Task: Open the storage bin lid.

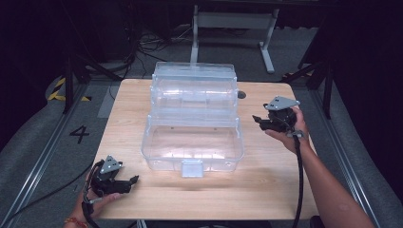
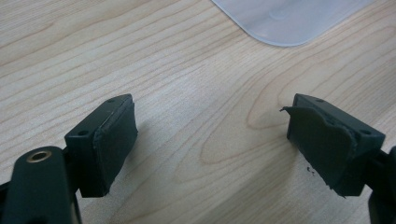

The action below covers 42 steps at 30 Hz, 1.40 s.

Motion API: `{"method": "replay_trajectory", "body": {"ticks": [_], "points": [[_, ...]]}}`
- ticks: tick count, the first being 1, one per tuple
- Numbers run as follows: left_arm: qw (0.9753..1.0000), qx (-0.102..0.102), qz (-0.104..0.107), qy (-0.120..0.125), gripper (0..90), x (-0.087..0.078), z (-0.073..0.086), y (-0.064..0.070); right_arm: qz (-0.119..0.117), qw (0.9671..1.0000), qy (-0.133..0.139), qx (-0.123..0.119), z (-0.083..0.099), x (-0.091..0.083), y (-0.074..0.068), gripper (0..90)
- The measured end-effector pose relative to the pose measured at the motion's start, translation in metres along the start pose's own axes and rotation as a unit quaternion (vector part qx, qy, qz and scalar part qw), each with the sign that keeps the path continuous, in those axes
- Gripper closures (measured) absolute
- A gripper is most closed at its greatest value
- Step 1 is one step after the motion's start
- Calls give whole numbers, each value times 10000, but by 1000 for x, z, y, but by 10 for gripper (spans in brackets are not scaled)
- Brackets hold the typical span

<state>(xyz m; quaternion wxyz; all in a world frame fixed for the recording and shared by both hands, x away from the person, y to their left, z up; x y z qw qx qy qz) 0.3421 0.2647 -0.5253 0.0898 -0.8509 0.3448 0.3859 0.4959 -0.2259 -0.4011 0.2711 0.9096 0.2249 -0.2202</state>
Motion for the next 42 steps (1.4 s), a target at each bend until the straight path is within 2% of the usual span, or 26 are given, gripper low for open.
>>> {"method": "replay_trajectory", "body": {"ticks": [4,6,17,22,25,28,33,34,38,42], "points": [[10000,10,1,-11,164,0,0,0,-104,9999,-75,53,9,-5,-4,390],[10000,4,1,0,164,0,0,0,-10,10000,-51,-14,13,-8,-4,389],[10000,1,1,0,164,0,0,0,-91,9999,-124,-16,37,-18,-14,384],[10000,18,-11,-6,163,0,0,0,-115,9996,-190,-177,50,-21,-22,377],[10000,-6,-4,4,163,0,0,0,-151,9995,-223,-143,58,-24,-27,368],[10000,-5,-4,3,163,0,0,0,-147,9992,-285,-239,64,-26,-31,343],[10000,-7,-4,4,163,0,0,0,-204,9993,-240,-206,75,-30,-37,314],[10000,5,-3,-9,163,0,0,0,-251,9993,-251,-127,77,-31,-39,305],[10000,-7,0,3,163,0,0,0,-163,9996,-202,-125,84,-33,-40,305],[10000,7,8,-2,162,0,0,0,-208,9997,-143,67,99,-39,-45,288]]}}
Point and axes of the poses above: each handheld gripper's, and its own axes: x roughly forward along the jaws, z roughly out of its underside, y roughly to its right, the point moved 6 cm from there along x, roughly forward along the jaws, and after that the axes turned 8 degrees about z, right-handed, at the moved point
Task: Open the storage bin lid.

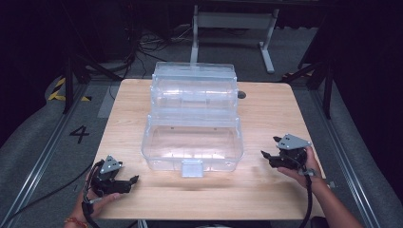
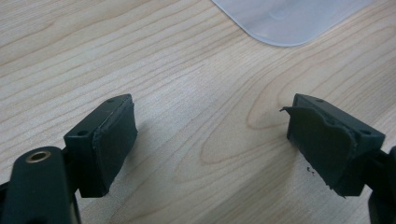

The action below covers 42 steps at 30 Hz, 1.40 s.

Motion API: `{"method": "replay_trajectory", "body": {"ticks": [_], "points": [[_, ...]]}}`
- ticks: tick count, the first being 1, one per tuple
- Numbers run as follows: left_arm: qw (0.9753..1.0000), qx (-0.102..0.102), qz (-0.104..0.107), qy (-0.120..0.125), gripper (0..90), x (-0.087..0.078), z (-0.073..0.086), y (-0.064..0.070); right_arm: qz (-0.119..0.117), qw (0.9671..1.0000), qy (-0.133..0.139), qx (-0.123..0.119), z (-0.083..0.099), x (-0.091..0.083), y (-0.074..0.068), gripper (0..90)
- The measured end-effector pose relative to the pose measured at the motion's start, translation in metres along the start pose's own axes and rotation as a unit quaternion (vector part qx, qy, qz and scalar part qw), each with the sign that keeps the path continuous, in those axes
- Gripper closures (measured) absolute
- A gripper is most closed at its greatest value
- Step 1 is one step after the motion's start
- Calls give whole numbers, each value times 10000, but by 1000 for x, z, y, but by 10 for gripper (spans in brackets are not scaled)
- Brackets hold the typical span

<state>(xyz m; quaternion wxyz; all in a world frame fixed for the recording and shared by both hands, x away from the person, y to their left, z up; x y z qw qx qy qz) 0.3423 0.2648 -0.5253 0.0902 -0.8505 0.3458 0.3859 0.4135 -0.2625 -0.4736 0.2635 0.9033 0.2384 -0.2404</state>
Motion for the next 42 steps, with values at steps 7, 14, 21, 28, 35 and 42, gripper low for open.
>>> {"method": "replay_trajectory", "body": {"ticks": [7,14,21,28,35,42], "points": [[10000,2,-8,29,159,1,-1,-1,60,9994,-56,329,18,-7,-1,269],[10000,26,-2,26,157,1,-1,-1,72,9982,-200,561,45,-14,-1,256],[10000,62,17,-15,156,0,-1,-2,111,9960,-425,774,67,-18,-1,243],[10000,43,21,2,155,1,-1,-1,26,9915,-553,1176,82,-19,2,213],[10000,46,23,3,155,1,-1,-1,-165,9837,-640,1674,86,-15,7,185],[10000,47,21,-1,154,1,-1,-1,-165,9837,-640,1673,86,-15,7,184]]}}
Point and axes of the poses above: each handheld gripper's, and its own axes: x roughly forward along the jaws, z roughly out of its underside, y roughly to its right, the point moved 6 cm from there along x, roughly forward along the jaws, and after that the axes turned 8 degrees about z, right-handed, at the moved point
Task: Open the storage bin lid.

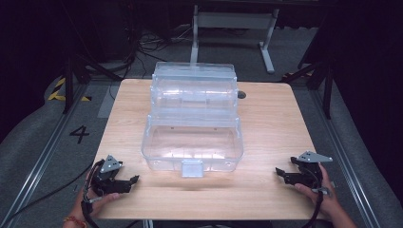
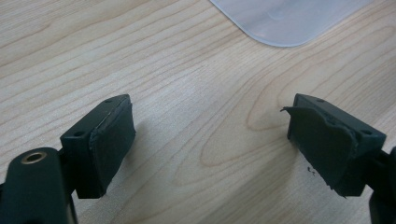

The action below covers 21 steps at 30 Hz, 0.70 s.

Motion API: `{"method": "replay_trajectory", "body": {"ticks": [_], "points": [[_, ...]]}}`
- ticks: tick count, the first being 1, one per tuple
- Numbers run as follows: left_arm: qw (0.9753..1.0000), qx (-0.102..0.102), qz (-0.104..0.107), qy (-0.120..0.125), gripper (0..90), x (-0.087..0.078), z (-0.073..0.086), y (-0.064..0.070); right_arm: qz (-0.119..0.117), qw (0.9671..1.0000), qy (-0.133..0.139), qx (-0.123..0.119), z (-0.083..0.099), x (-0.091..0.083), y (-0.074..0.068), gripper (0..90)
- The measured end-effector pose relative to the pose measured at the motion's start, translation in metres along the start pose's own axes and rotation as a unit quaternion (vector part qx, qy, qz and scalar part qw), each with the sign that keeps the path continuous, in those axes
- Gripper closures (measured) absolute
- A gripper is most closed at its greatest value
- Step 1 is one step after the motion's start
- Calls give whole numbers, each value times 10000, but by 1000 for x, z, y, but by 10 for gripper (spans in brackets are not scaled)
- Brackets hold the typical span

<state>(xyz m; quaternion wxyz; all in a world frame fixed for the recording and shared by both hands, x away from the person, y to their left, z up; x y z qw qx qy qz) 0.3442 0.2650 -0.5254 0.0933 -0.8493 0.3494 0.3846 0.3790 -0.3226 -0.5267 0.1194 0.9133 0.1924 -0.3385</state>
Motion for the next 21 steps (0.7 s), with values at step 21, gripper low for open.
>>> {"method": "replay_trajectory", "body": {"ticks": [21], "points": [[10000,-35,-18,-18,152,1,-1,0,25,10000,-21,12,0,1,1,159]]}}
Point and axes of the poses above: each handheld gripper's, and its own axes: x roughly forward along the jaws, z roughly out of its underside, y roughly to its right, the point moved 6 cm from there along x, roughly forward along the jaws, and after that the axes turned 8 degrees about z, right-handed, at the moved point
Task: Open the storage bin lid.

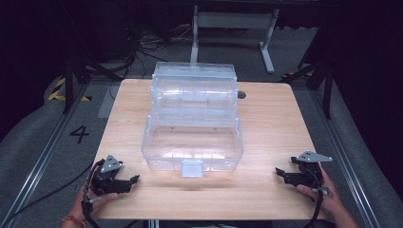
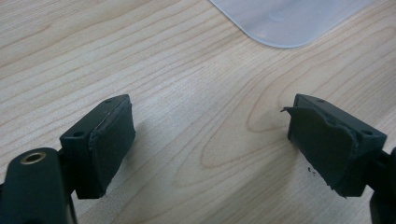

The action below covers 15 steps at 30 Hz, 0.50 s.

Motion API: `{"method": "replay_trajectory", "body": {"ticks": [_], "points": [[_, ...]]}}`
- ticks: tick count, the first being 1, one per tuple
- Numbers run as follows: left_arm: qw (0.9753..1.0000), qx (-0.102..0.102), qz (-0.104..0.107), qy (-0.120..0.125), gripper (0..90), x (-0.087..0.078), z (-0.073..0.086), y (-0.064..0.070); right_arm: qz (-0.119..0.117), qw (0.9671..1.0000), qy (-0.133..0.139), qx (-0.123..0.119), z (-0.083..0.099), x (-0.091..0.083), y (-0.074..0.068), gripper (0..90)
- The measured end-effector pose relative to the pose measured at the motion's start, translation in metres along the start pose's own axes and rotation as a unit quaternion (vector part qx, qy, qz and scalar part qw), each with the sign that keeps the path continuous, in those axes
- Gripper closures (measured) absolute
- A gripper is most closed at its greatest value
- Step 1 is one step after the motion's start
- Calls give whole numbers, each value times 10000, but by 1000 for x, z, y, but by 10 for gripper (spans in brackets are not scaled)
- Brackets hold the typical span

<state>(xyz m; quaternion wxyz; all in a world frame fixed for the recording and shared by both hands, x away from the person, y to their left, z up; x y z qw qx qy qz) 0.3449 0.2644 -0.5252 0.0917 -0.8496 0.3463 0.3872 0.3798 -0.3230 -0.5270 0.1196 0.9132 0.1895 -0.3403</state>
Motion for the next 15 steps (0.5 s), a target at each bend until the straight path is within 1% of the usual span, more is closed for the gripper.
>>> {"method": "replay_trajectory", "body": {"ticks": [2,3,7,9,15], "points": [[10000,-12,-2,-29,150,0,0,0,8,10000,-4,4,0,0,0,158],[10000,-46,-48,15,149,1,-1,0,14,10000,-5,4,0,0,0,154],[10000,-39,-48,20,148,2,-2,0,45,10000,-24,35,0,0,0,147],[10000,-10,-94,-2,145,2,-2,-1,76,10000,-27,52,1,0,0,144],[9999,-47,-99,13,145,2,-2,-1,75,9999,-32,58,1,0,0,142]]}}
Point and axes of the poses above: each handheld gripper's, and its own axes: x roughly forward along the jaws, z roughly out of its underside, y roughly to its right, the point moved 6 cm from there along x, roughly forward along the jaws, and after that the axes turned 8 degrees about z, right-handed, at the moved point
